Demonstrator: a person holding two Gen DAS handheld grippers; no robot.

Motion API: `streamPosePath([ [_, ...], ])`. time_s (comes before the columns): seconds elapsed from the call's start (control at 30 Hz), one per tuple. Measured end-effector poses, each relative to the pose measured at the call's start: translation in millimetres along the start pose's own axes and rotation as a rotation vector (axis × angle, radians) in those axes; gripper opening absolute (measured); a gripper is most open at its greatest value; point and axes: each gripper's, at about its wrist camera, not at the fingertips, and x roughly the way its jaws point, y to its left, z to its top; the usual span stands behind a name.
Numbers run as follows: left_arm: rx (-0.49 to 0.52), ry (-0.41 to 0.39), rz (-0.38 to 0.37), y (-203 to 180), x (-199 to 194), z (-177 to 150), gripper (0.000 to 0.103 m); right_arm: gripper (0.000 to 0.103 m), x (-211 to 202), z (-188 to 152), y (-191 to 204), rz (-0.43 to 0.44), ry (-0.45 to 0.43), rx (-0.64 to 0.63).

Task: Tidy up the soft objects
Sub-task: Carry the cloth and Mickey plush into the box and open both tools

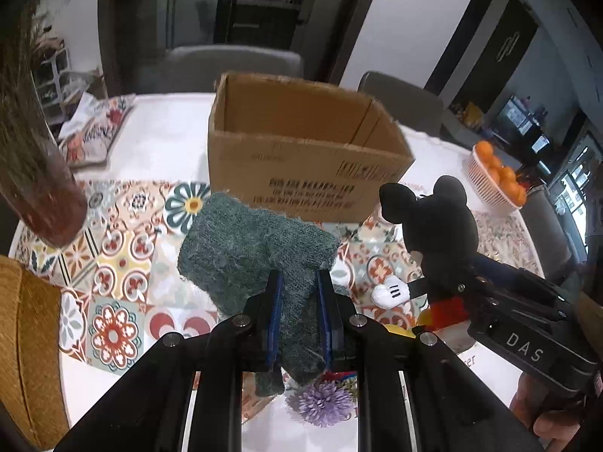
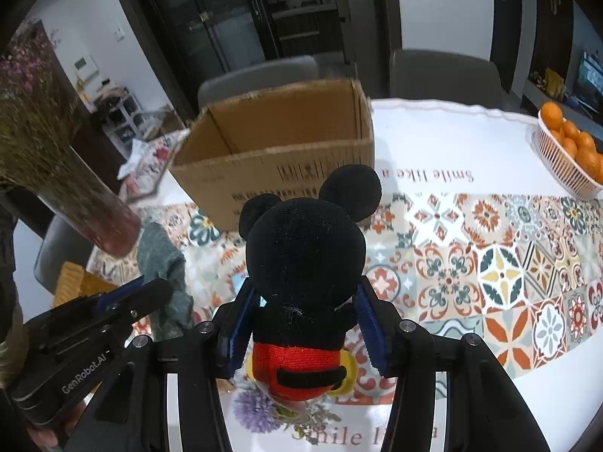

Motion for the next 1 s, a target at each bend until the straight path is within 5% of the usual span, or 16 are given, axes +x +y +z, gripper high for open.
streamPosePath([
  [0.57,0.114,-0.176,0.004,-19.0,-45.2,49.9,0.019,0.052,-47.1,44.5,11.8,0.037,-0.157,-0.032],
  [1.0,0.173,-0.190,0.010,-23.2,-41.6,94.8,0.019,0.052,-49.3,96.2,18.4,0.055,-0.185,-0.078],
])
